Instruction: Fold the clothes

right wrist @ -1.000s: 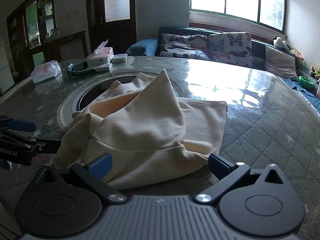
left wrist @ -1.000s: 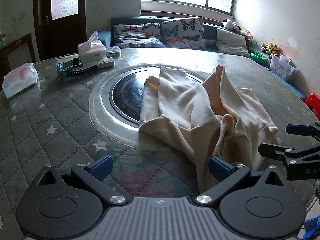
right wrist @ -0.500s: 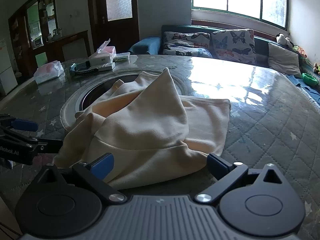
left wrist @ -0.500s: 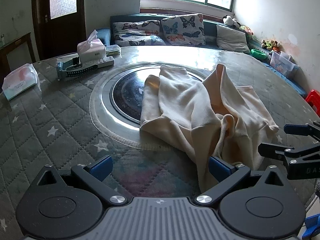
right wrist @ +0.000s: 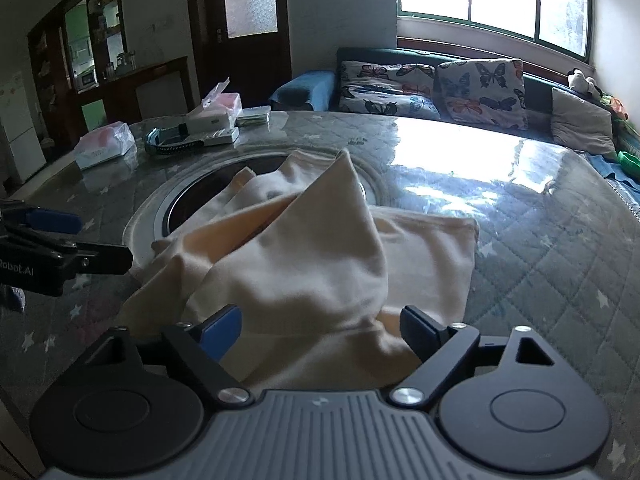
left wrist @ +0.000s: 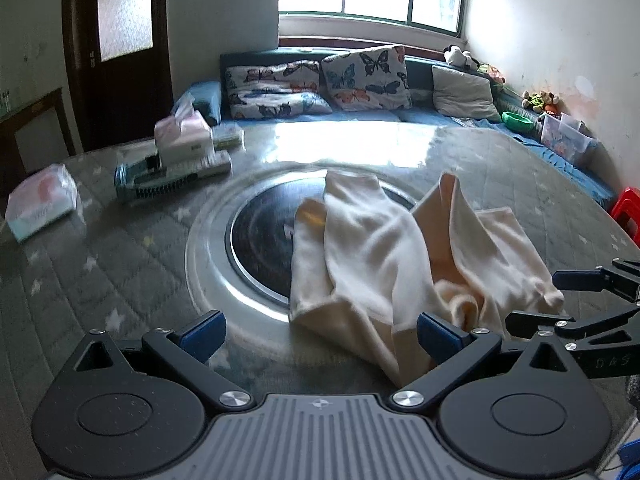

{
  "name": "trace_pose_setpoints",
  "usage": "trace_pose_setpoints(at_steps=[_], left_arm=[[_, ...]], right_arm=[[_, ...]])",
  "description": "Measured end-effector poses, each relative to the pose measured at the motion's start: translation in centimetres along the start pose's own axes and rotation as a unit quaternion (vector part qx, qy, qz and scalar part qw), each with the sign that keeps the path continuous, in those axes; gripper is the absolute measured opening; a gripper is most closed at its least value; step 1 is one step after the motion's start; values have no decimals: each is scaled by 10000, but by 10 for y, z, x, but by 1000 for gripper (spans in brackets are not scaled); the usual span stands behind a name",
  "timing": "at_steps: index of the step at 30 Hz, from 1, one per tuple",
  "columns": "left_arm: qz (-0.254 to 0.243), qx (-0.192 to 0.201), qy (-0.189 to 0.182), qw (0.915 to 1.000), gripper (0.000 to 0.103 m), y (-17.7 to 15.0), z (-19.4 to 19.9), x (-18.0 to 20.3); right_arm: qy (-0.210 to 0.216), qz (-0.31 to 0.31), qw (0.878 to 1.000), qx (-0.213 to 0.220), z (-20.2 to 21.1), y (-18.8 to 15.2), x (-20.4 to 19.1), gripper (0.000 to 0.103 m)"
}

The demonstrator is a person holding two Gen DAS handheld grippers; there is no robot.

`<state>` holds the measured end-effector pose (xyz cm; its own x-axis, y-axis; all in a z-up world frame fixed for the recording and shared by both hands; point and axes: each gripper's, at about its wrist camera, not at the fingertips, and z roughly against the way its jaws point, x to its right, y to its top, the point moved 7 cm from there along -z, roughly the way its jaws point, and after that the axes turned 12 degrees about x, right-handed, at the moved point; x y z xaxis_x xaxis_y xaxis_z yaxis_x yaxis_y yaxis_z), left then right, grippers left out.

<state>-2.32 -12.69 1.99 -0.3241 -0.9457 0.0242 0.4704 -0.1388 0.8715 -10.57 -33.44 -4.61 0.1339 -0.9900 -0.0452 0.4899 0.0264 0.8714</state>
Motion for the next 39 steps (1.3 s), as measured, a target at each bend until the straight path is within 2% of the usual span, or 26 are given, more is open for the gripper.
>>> trace_pose_setpoints(at_steps=[5,17,26,29,31,32,34,35,37,39], left_arm=[[-277,96,-100,9995,102,15,-15,11],[-775,79,-712,9944,84,37,-60,47],[-1005,-80,-854,9912,79,35,-84,56],[-1077,-137,-894,9901,70,33,-91,58],[-1119,-173,-922,9893,58,32,-94,59],[-1127,-194,-932,9891,56,32,-96,59],[-1120,-240,-959,9888,40,31,-100,58],[-1115,-262,-969,9887,37,30,-103,58],[-1122,-297,-977,9884,22,29,-106,57],[-1156,-298,-954,9883,14,28,-109,56]], right_arm=[[62,36,10000,15,-13,16,6,81],[119,199,9997,42,-54,54,21,67],[143,322,9994,-31,-82,70,26,66],[120,365,9992,-72,-88,70,27,66],[107,388,9991,-102,-92,69,27,66],[101,399,9991,-115,-94,69,28,66],[110,422,9990,-131,-97,70,28,66],[122,431,9989,-141,-98,71,28,66],[146,450,9988,-161,-101,72,28,63],[171,469,9986,-181,-104,74,29,57]])
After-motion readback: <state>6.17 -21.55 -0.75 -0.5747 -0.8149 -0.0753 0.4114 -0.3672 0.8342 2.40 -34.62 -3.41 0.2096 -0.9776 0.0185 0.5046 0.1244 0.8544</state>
